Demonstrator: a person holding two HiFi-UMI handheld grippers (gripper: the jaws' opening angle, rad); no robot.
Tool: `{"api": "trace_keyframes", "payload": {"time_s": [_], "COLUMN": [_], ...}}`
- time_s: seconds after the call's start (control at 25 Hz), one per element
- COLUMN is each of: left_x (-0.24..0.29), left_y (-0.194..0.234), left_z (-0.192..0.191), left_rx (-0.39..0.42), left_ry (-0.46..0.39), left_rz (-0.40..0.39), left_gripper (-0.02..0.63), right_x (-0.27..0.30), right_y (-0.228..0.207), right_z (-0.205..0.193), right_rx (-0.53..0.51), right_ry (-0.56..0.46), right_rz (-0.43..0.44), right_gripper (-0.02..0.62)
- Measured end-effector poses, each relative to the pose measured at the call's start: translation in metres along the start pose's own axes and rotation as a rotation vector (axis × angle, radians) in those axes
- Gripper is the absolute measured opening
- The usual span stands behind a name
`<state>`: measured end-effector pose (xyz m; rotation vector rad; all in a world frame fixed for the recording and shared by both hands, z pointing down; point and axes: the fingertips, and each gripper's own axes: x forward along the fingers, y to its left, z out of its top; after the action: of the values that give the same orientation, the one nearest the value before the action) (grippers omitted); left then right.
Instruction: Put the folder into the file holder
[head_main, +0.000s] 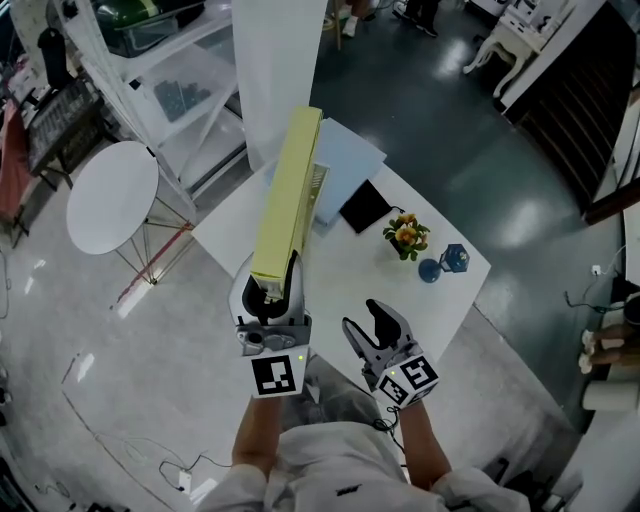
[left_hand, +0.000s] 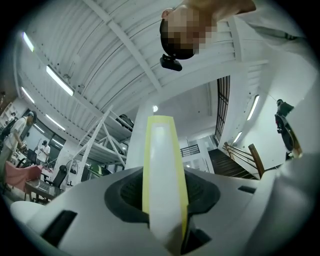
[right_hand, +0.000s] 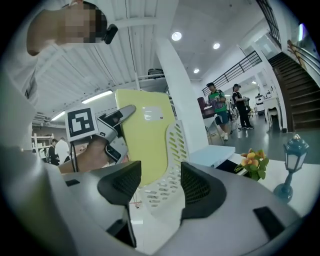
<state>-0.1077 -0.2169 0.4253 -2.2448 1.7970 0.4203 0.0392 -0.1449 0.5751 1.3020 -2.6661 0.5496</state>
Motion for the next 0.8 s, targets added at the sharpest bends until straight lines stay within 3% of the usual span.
{"api": "trace_keyframes", "payload": {"time_s": [0.24,0.48,0.68,0.72,0.8], "left_x": [-0.009,-0.022,-0.03,-0.031,-0.034], "left_y": [0.0,-0.002,-0.006,-0.006,-0.008], "left_z": [-0.031,-0.067,-0.086,-0.088,-0.088], "left_rx": [0.001,0.021,-0.006,0.011,0.123], "left_ry": [0.022,0.107,0.194,0.208,0.228], "left_rz": [-0.002,-0.007,-0.012,-0.023,-0.08], "left_gripper": [0.183,0.209,0.234,0.236,0.238], "right_x": [-0.001,-0.001,-0.005,-0.006,-0.007], "right_y": [0.003,0.008,0.015,0.016,0.018], "right_z": [-0.011,-0.006,0.006,0.008,0.013], "right_rx": [-0.038,-0.075,-0.11,-0.117,-0.124], "right_ry": [0.011,0.005,-0.02,-0.023,-0.027], "right_rz": [-0.02,-0.051,-0.097,-0.102,-0.111], "right_gripper": [0.25,0.25,0.252,0.252,0.253]}}
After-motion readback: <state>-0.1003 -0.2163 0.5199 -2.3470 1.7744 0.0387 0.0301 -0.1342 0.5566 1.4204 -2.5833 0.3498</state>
